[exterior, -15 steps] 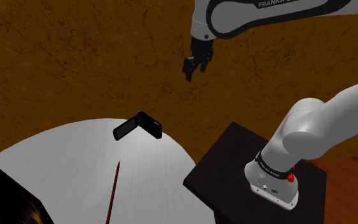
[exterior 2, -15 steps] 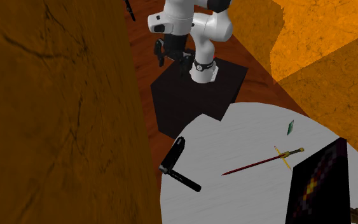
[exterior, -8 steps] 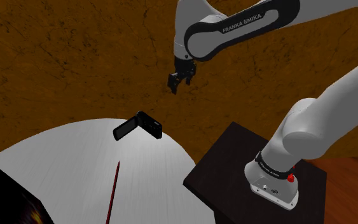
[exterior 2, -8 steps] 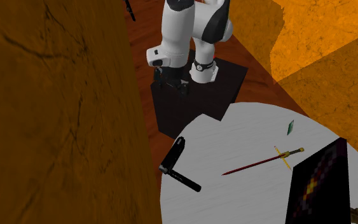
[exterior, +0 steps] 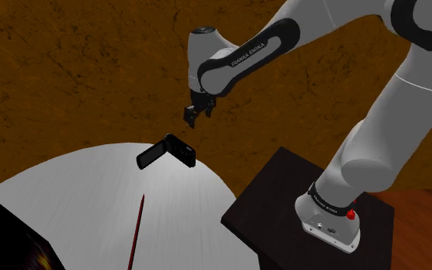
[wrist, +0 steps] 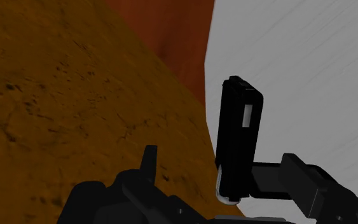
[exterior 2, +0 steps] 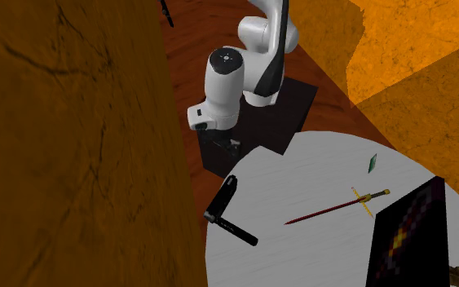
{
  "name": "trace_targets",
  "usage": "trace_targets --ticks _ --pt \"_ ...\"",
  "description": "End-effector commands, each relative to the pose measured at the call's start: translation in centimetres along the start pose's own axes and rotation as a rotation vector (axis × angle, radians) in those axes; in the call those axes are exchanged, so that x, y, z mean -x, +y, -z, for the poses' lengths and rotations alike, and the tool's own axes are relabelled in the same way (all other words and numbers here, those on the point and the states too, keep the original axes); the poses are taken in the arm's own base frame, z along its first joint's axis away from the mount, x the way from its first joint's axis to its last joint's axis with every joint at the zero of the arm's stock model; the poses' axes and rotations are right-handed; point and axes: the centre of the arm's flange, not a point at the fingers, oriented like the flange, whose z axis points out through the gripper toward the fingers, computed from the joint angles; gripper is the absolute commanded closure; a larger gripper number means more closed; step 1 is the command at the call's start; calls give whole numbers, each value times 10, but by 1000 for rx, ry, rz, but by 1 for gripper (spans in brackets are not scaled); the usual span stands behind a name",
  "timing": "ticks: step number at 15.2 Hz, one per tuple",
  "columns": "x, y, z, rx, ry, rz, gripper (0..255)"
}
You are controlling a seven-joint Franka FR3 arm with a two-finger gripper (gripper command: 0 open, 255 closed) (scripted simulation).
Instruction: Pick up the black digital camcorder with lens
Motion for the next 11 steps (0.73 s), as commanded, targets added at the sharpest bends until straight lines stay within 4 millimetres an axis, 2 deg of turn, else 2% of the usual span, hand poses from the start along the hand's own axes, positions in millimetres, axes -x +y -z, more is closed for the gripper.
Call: trace_targets --ticks 1,10,11 --pt "-7 -9 -22 -6 -4 4 0" --pt "-61 -55 -117 -32 -23 19 0" --pt "-63 -56 -121 -33 -24 20 0"
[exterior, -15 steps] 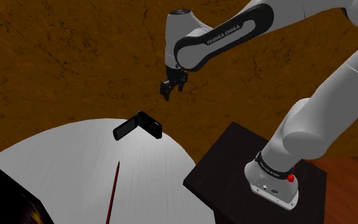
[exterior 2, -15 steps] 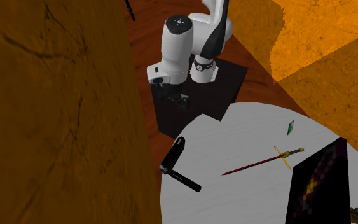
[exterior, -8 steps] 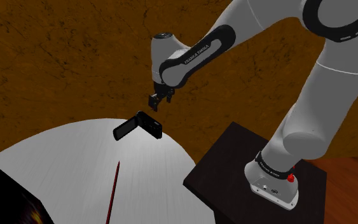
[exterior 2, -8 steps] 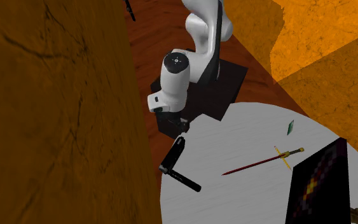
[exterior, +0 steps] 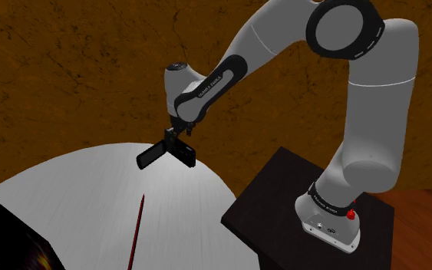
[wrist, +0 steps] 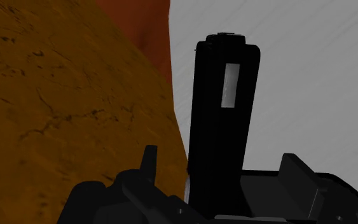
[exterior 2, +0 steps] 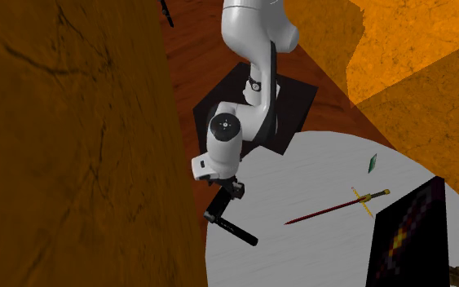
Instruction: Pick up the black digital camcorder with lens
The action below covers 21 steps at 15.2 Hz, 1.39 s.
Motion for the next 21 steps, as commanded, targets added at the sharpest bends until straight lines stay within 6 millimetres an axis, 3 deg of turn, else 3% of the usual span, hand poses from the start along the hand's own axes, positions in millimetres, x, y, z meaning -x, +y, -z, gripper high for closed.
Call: trace_targets --ticks 1,7,9,10,19,21 --pt "-4 -2 -14 -2 -1 1 0" --pt "-3 -4 -48 -2 -1 1 0" --pt "-3 -4 -48 -2 -1 1 0" --pt "-2 -4 -48 -2 -1 1 255" --pt "-3 -4 -48 -2 -1 1 255" --pt "-3 -3 -38 -2 -1 1 255"
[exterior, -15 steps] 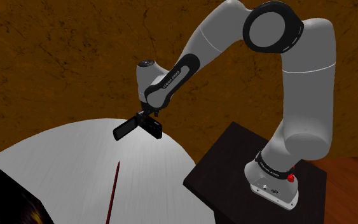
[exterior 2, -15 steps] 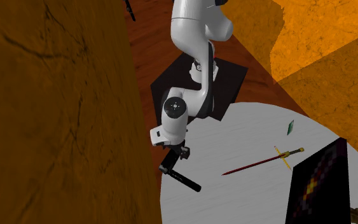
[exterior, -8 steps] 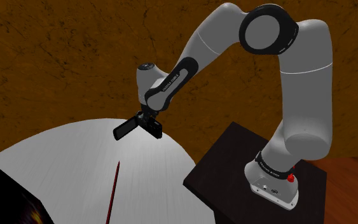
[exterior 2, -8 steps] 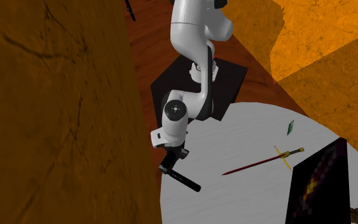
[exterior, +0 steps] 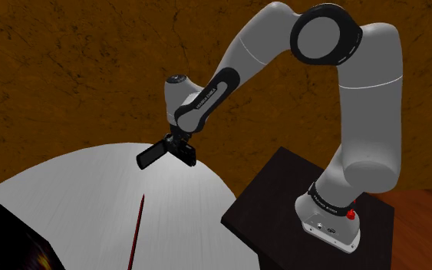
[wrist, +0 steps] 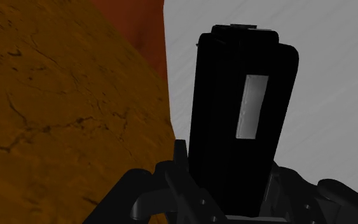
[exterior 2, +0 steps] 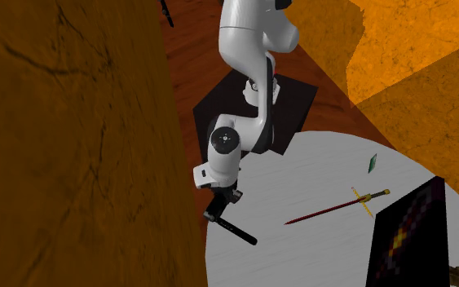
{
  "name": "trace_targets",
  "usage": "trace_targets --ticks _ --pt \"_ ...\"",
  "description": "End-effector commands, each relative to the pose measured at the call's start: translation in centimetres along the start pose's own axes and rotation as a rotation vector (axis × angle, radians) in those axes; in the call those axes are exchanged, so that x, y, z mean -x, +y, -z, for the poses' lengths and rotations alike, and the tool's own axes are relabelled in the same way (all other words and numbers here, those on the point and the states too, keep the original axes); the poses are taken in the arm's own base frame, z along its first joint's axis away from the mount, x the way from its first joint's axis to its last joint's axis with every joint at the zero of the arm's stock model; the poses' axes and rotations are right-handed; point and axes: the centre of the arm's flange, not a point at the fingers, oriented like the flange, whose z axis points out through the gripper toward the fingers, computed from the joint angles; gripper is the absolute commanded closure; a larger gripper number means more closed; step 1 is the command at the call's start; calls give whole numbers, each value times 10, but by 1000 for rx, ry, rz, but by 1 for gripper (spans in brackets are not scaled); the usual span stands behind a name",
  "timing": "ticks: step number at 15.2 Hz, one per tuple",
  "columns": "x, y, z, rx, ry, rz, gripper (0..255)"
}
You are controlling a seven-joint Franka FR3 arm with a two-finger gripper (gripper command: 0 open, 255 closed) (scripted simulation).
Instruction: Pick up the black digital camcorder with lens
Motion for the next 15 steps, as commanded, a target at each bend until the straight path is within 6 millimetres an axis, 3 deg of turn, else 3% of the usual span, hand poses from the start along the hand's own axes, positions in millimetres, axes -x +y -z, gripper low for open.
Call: trace_targets --ticks 1,13,15 --pt "-1 0 10 0 1 0 255" --pt "-2 3 74 0 1 0 255" --pt "-2 3 75 0 1 0 255"
